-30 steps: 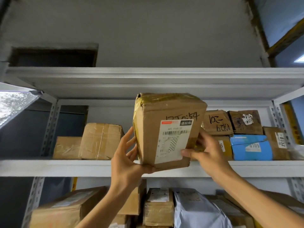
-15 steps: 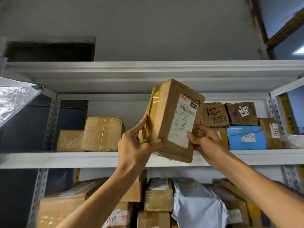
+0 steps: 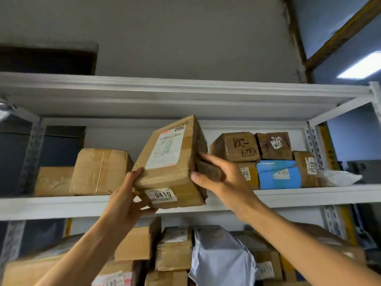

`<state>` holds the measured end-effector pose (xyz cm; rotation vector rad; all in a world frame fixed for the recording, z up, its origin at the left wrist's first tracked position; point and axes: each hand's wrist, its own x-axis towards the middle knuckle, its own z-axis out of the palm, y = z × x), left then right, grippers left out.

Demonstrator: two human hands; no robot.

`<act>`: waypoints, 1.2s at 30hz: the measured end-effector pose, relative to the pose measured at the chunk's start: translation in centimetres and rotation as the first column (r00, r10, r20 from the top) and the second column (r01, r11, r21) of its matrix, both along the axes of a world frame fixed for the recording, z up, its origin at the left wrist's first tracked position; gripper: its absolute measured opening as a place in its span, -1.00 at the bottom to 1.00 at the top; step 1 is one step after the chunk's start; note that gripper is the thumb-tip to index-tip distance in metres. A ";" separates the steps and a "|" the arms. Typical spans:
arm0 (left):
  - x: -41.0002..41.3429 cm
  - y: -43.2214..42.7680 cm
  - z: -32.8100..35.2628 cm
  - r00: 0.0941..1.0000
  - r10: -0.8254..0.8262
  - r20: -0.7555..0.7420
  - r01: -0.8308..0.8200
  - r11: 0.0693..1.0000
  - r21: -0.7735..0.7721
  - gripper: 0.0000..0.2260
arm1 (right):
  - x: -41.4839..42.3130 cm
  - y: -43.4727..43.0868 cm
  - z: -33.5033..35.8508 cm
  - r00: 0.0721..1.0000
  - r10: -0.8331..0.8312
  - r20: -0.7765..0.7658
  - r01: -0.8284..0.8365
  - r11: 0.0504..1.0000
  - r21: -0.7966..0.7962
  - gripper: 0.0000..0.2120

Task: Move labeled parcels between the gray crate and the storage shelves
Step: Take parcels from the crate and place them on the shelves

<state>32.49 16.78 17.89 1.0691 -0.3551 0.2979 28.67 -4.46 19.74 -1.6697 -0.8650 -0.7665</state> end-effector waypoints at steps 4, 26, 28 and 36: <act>-1.7 -0.1 0.8 0.994 0.021 0.108 -0.041 0.982 0.186 -0.63 | 0.2 -0.7 0.8 1.000 0.005 -0.029 -0.007 0.997 -0.071 -0.51; 2.0 1.0 1.2 0.732 0.304 0.610 -0.577 0.753 0.317 -0.42 | 6.1 0.1 3.6 0.987 -0.138 -0.084 0.143 0.988 0.062 -0.57; 3.1 1.3 0.5 0.752 0.317 0.578 -0.569 0.755 0.326 -0.36 | 7.4 0.8 2.7 0.980 -0.178 -0.087 0.184 0.980 0.074 -0.54; 7.1 4.0 0.6 0.742 0.394 0.543 -0.629 0.689 0.360 -0.45 | 12.1 3.9 1.9 0.931 -0.351 -0.097 0.357 0.933 0.048 -0.36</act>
